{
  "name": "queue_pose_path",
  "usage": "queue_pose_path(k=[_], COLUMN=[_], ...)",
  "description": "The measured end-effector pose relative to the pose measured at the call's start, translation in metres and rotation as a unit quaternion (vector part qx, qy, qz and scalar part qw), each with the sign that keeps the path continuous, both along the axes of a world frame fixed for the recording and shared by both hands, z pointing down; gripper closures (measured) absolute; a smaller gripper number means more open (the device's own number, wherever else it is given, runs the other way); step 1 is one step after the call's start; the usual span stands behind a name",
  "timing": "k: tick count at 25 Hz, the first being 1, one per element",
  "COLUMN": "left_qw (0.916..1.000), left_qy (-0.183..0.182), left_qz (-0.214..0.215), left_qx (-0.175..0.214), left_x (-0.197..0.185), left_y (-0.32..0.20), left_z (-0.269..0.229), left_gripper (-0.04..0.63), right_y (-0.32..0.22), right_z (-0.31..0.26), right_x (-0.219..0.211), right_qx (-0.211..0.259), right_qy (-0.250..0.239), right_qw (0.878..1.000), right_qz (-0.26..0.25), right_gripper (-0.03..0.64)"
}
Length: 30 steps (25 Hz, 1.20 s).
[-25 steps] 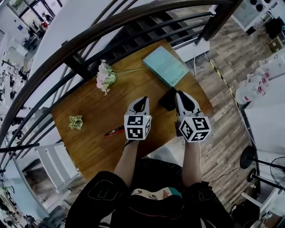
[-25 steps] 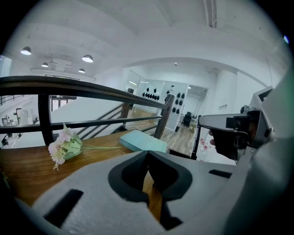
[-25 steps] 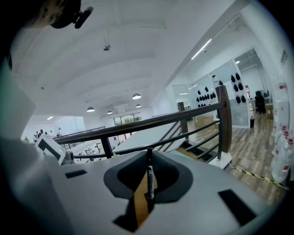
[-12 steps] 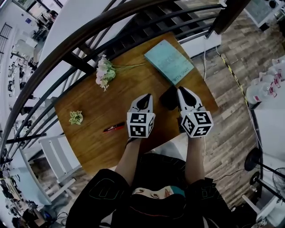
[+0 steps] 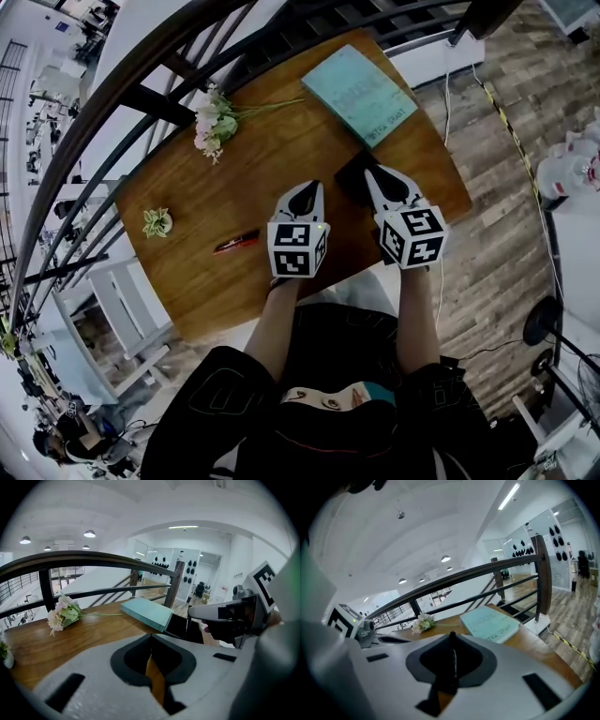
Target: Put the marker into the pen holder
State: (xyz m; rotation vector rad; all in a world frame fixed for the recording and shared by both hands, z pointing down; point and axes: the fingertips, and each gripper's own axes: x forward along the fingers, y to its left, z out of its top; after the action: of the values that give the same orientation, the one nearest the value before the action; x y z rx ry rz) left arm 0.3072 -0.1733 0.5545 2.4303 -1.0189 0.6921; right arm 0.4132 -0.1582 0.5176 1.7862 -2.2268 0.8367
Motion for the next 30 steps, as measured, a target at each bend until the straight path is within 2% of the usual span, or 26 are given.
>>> queue_pose_path(k=[5,13,16,24,30], left_qw=[0.9999,0.9993,0.9990,0.9986,0.9983], left_qy=[-0.004,-0.006,-0.004,0.019,0.026], left_qz=[-0.012,-0.035,-0.044,-0.047,-0.045], left_qx=[-0.001,-0.008,-0.005,0.018,0.026], left_x=[0.000,-0.006,-0.008,0.003,-0.002], left_y=[0.006,0.019,0.018,0.014,0.012], left_z=[0.005,0.017,0.016,-0.005,-0.012], left_gripper=[0.588,0.588,0.588,0.588,0.588], right_y=[0.007,0.010,0.010,0.011,0.009], right_z=[0.014,0.024,0.025,0.003,-0.004], right_x=[-0.009,-0.015,-0.017,-0.004,-0.007], right_qx=[-0.024,-0.034,-0.039,-0.022,-0.017], right_qy=[0.017,0.037,0.044,0.064,0.067], right_qw=[0.999,0.996,0.994,0.994,0.994], right_qz=[-0.036,-0.072,-0.088,-0.085,-0.082], right_gripper=[0.572,0.569,0.548,0.549,0.561])
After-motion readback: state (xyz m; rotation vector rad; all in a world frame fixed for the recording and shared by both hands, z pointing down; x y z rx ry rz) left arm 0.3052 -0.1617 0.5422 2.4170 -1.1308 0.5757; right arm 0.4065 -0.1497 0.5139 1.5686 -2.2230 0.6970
